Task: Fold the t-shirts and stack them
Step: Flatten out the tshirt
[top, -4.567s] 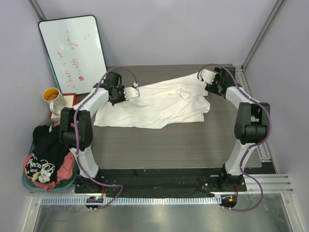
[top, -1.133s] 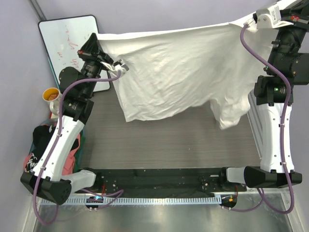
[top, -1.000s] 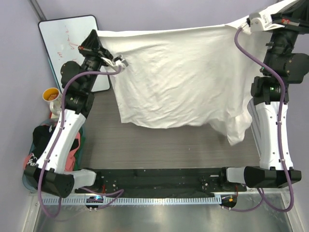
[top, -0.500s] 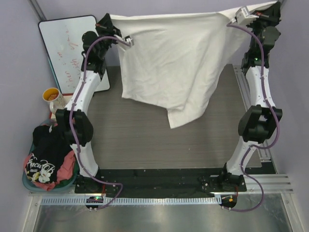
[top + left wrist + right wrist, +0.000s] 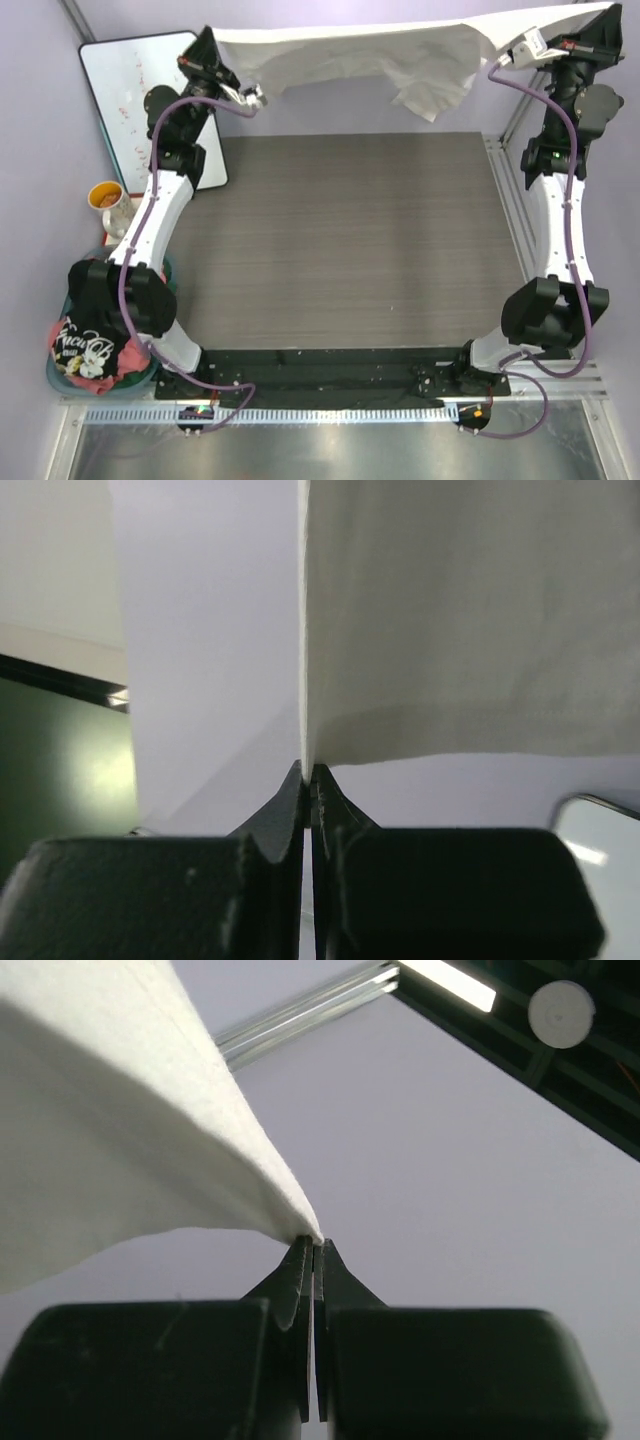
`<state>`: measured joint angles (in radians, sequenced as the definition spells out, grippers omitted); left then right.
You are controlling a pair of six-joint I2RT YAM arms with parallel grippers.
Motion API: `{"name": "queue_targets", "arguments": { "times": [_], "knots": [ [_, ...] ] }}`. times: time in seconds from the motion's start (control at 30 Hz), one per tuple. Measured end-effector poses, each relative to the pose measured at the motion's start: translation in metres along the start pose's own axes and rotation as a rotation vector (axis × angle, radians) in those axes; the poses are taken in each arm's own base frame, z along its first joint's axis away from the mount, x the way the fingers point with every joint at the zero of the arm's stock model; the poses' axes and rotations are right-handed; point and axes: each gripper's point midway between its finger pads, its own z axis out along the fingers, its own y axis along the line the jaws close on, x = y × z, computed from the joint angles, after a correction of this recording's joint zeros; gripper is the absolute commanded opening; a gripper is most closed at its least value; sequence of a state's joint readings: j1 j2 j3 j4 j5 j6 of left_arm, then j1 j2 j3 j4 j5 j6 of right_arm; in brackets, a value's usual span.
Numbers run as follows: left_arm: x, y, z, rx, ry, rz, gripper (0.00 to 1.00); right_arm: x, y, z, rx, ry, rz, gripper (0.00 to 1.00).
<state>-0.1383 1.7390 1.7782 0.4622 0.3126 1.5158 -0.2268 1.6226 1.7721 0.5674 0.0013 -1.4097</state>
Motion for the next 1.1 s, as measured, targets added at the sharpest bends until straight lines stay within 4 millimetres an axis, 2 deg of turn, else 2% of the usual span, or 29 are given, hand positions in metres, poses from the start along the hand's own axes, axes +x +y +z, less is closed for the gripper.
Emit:
{"name": "queue_targets", "arguments": {
  "times": [0.03,0.07,0.17,0.2,0.23,0.3,0.33,0.37,0.43,0.5,0.53,0.63,0.87,1.0,1.1],
  "knots": [
    [-0.005,-0.006,-0.014,0.026,-0.002,-0.027,0.0,0.0,0.005,-0.015,-0.033,-0.006,-0.003,0.01],
    [-0.013,-0.02,-0.031,0.081,-0.009,-0.057,0.0,0.001,0.018,-0.03,-0.084,-0.009,-0.004,0.01],
    [-0.044,-0.083,-0.089,0.296,-0.046,-0.166,0.0,0.005,0.076,-0.08,-0.283,-0.022,-0.009,0.01],
    [-0.062,-0.119,-0.118,0.421,-0.074,-0.22,0.0,0.008,0.112,-0.108,-0.4,-0.026,-0.019,0.01],
    [-0.075,-0.143,-0.14,0.51,-0.095,-0.259,0.0,0.01,0.136,-0.129,-0.489,-0.03,-0.023,0.01],
    [-0.104,-0.201,-0.196,0.737,-0.141,-0.338,0.0,0.013,0.187,-0.182,-0.711,-0.044,-0.025,0.01],
    [-0.116,-0.222,-0.223,0.834,-0.161,-0.367,0.0,0.013,0.209,-0.212,-0.837,-0.056,-0.027,0.01],
    [-0.132,-0.247,-0.261,0.966,-0.191,-0.399,0.0,0.013,0.225,-0.24,-0.951,-0.072,-0.026,0.01],
    [-0.15,-0.272,-0.312,1.125,-0.222,-0.441,0.0,0.008,0.24,-0.284,-1.135,-0.113,-0.028,0.01],
    [-0.162,-0.286,-0.352,1.258,-0.245,-0.466,0.0,0.002,0.242,-0.316,-1.264,-0.153,-0.033,0.01],
    [-0.165,-0.289,-0.366,1.311,-0.256,-0.472,0.0,-0.002,0.241,-0.333,-1.343,-0.182,-0.038,0.01],
    [-0.173,-0.291,-0.394,1.435,-0.292,-0.482,0.0,-0.005,0.237,-0.364,-1.492,-0.227,-0.056,0.01],
    [-0.179,-0.29,-0.428,1.634,-0.367,-0.471,0.01,-0.003,0.227,-0.444,-1.829,-0.3,-0.09,0.01],
    [-0.182,-0.283,-0.449,1.708,-0.408,-0.461,0.0,0.0,0.221,-0.473,-1.932,-0.315,-0.103,0.05],
    [-0.185,-0.275,-0.458,1.736,-0.435,-0.454,0.0,-0.001,0.219,-0.484,-1.97,-0.322,-0.097,0.13]
  ]
}}
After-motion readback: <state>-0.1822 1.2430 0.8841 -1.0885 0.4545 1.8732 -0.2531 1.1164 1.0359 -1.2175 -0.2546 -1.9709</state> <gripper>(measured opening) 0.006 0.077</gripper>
